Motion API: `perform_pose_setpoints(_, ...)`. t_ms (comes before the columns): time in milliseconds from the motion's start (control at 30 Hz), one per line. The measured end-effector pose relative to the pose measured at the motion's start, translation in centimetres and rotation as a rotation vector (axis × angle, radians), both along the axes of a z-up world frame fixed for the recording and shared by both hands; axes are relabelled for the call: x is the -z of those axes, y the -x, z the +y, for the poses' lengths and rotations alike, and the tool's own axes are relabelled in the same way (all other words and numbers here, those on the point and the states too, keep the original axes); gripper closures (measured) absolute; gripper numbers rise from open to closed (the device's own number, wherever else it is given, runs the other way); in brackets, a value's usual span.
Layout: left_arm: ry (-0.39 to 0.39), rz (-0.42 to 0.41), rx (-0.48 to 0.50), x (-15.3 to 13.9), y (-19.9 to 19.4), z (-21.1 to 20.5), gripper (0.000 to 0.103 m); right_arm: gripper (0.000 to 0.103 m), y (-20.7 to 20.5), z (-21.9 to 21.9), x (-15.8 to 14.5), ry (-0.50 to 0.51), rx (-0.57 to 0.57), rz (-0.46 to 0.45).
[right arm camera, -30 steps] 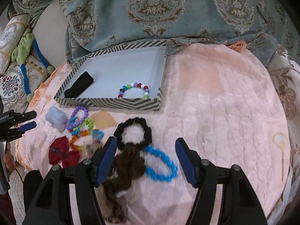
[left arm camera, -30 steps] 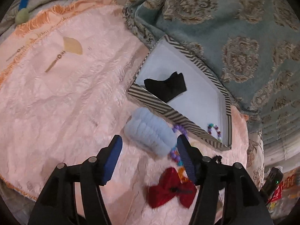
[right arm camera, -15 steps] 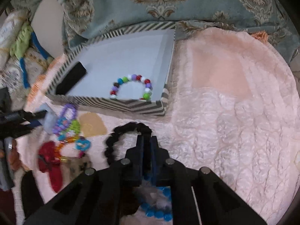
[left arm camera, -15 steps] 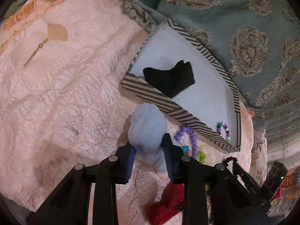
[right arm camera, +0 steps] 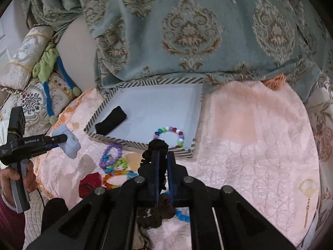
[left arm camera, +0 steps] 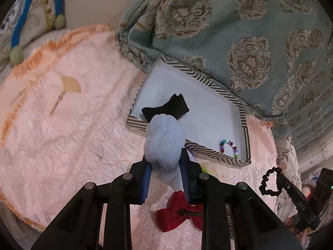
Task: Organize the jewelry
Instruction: 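Grasp the light blue scrunchie with the left tool while the right tool grasps the black scrunchie, then place the blue scrunchie in the tray with the left tool while the right tool drops the black scrunchie there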
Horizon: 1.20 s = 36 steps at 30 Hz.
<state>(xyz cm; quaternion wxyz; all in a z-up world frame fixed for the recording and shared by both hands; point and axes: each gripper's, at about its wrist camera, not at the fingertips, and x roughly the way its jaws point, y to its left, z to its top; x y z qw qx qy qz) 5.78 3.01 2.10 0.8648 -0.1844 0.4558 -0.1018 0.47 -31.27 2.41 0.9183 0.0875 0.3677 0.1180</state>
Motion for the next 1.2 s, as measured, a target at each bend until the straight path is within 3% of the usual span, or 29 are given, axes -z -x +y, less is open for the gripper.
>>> perform_pose_setpoints(467, -0.141, -0.066, 0.043, -1.3, 1.1, -2.9, 0.094, 0.096, 1.2, 1.2, -0.6, 0.018, -0.019, -0.01)
perform_pose_setpoints(1200, -0.208, -0.078, 0.097, -0.9, -3.9, -6.0, 0.094, 0.096, -4.4, 1.8, -0.7, 0.031, -0.015, -0.012)
